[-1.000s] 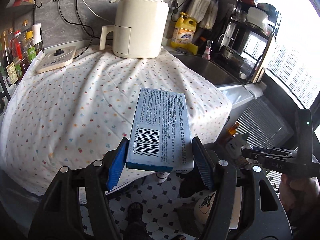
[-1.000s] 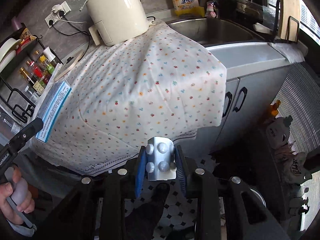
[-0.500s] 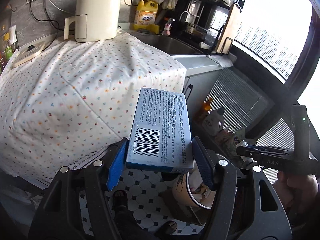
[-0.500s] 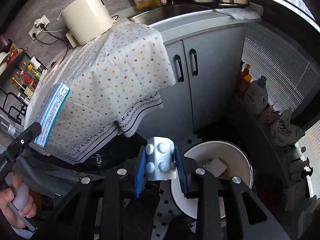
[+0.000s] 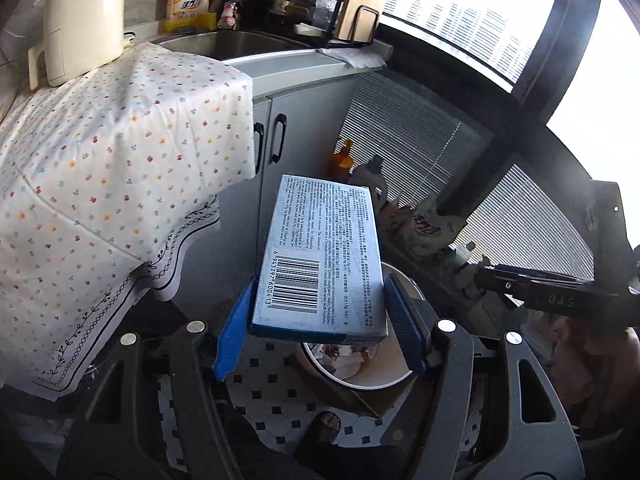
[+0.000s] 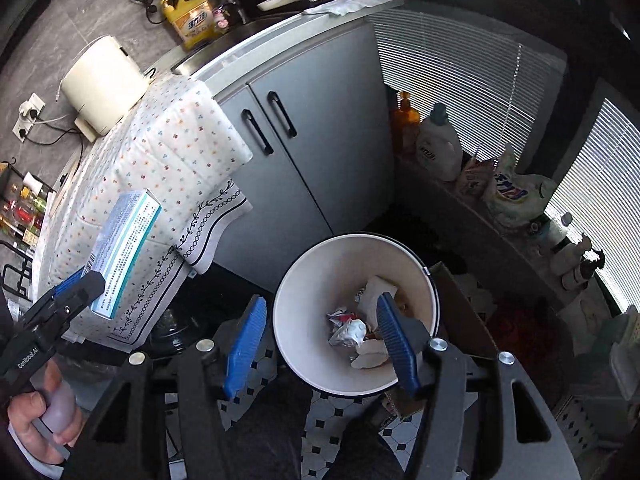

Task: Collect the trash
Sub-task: 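Carry the box and block to the white bin and open both grippers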

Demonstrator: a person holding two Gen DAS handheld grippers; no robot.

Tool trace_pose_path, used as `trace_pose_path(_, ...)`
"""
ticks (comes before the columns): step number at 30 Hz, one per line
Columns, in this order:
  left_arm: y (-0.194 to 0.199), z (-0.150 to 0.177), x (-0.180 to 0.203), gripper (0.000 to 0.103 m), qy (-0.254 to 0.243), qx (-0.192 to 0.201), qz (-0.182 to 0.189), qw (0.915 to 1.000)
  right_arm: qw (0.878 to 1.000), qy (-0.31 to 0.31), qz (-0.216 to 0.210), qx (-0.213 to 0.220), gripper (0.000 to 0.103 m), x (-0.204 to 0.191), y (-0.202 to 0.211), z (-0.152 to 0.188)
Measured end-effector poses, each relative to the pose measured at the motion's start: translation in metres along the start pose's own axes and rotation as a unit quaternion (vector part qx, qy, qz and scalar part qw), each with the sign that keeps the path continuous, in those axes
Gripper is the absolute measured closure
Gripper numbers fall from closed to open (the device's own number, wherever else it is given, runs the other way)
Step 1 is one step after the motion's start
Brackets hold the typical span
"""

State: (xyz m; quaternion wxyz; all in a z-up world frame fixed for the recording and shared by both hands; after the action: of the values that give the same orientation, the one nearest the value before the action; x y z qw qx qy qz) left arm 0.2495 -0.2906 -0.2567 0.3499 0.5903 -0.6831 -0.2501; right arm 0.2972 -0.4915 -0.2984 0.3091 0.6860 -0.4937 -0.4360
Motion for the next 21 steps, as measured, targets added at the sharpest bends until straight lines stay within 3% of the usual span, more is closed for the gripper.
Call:
trace_pose_path(8, -0.034, -0.012, 0.051, 0.038, -0.064, -0.038, 0.047, 0.9961, 0.997, -0.071, 0.031, 0.029, 0.045, 0.061, 0.028, 0.002)
trace_pose_path(15, -0.068, -0.018, 0.082, 0.037, -0.101, -0.068, 0.074, 0.9898, 0.992, -0.106, 0.044, 0.043, 0.045, 0.091, 0.042, 0.007)
trace_pose_path(18, -0.09, -0.013, 0.087, 0.023, -0.096, -0.095, 0.071, 0.9882, 0.992, -0.109, 0.049, 0.046, 0.045, 0.098, 0.047, 0.01)
trace_pose_path(21, -0.092, -0.018, 0.087, 0.02, -0.092, -0.092, 0.058, 0.9898, 0.991, -0.117, 0.049, 0.045, 0.045, 0.107, 0.049, 0.015)
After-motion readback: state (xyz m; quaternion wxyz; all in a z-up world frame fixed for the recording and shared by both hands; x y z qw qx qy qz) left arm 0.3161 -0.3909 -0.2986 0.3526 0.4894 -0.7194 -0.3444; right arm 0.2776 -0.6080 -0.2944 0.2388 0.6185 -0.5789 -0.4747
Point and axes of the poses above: each gripper's, at about its wrist camera, not at the fingertips, and y roughly against the way its jaws point, x to its right, z to its underside, the point moved 9 cm from there along -y, roughly the way its jaws point, and after that the axes turned 4 degrees about -y, right-handed, at the moved point
